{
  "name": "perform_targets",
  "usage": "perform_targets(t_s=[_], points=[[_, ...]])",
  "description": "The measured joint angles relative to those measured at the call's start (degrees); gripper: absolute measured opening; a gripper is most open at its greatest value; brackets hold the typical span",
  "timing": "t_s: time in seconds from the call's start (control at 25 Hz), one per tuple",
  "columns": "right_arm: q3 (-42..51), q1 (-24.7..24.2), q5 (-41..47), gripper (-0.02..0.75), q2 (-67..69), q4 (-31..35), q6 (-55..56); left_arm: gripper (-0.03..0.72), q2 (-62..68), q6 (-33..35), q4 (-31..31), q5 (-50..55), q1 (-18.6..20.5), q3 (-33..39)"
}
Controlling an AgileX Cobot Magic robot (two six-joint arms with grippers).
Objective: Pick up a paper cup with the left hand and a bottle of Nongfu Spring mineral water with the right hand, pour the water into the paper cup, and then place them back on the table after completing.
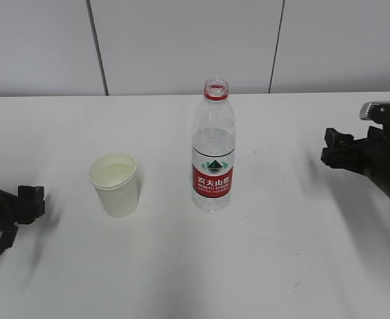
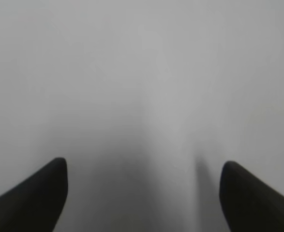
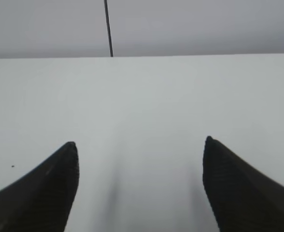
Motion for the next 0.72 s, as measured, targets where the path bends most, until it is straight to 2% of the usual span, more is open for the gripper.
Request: perform_targets(t_s=[0.2,0.52,0.72], points=[[-5.26,-0.26,20.78,0.589,-6.85,-0.14,0.00,0.585,-8.68,0.00,0.01,24.93,0.10,-6.87],[-17.75,-0.60,54.53,0.589,-12.71,-0.19,0.00,0.578,-13.73,0.00,3.39,66.33,0.80,-26.44],[-25.42,-0.60,74.43,0.589,-12.80,-0.19,0.00,0.574,-13.73,0.00,4.08,79.87,2.26,-35.89]])
